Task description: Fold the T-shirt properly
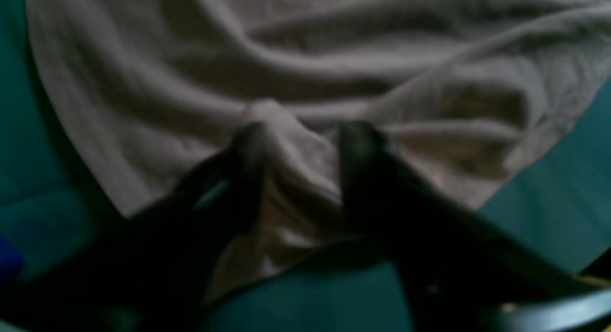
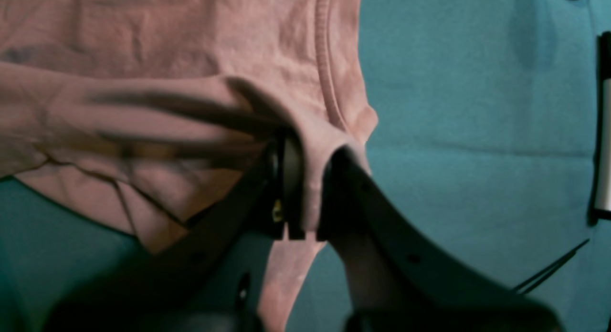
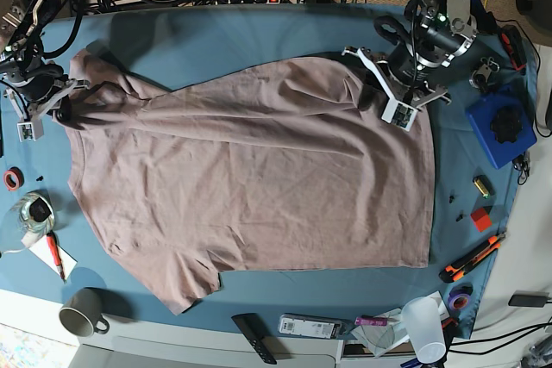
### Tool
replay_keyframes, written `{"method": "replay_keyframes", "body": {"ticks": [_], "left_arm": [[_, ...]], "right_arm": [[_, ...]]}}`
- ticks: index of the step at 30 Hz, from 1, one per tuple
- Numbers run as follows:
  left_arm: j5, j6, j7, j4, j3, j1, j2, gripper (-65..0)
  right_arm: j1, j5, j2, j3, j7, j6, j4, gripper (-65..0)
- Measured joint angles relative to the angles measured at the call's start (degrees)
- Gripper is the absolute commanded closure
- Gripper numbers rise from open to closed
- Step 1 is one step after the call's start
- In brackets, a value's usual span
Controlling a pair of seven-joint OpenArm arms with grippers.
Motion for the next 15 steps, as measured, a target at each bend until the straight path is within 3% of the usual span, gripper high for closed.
{"method": "replay_keyframes", "body": {"ticks": [15], "left_arm": [[0.7,1.1,0.6,-8.8,0.0,-3.2,0.0,-29.9]], "right_arm": [[0.0,0.0,0.0,0.0,-0.1,0.0,0.0,0.0]]}}
